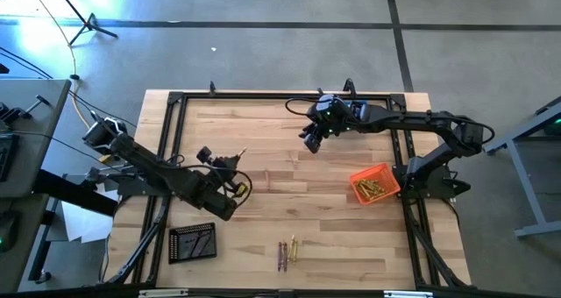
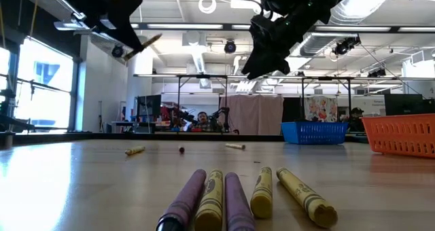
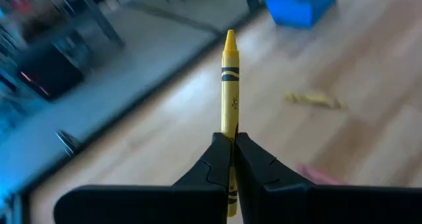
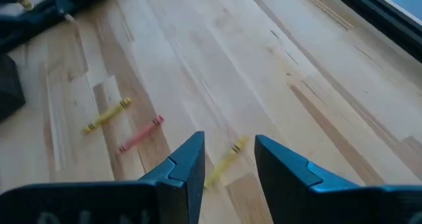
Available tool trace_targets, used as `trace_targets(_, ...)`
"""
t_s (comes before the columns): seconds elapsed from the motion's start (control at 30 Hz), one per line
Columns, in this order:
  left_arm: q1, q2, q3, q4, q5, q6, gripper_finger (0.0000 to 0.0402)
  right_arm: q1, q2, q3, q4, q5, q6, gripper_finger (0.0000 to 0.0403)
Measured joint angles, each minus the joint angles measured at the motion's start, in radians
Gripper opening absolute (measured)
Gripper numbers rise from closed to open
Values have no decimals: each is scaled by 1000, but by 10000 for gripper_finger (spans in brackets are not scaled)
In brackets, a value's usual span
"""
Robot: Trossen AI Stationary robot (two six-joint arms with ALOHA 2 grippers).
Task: Sort crayons
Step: Put the yellow crayon into the orange basket
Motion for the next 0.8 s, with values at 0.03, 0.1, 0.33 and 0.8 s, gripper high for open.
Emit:
trace_targets(0.03,-5,0,0,0,-47,1,0,0,0,0,7,3,10,119)
trace_targets(0.1,-19,0,0,-1,-137,2,0,0,0,0,17,27,48,119)
trace_targets(0.33,-58,0,0,-2,-226,17,0,11,0,-2,17,-48,161,119)
trace_targets(0.8,-66,4,0,407,30,533,0,104,0,-3,-13,-46,235,119)
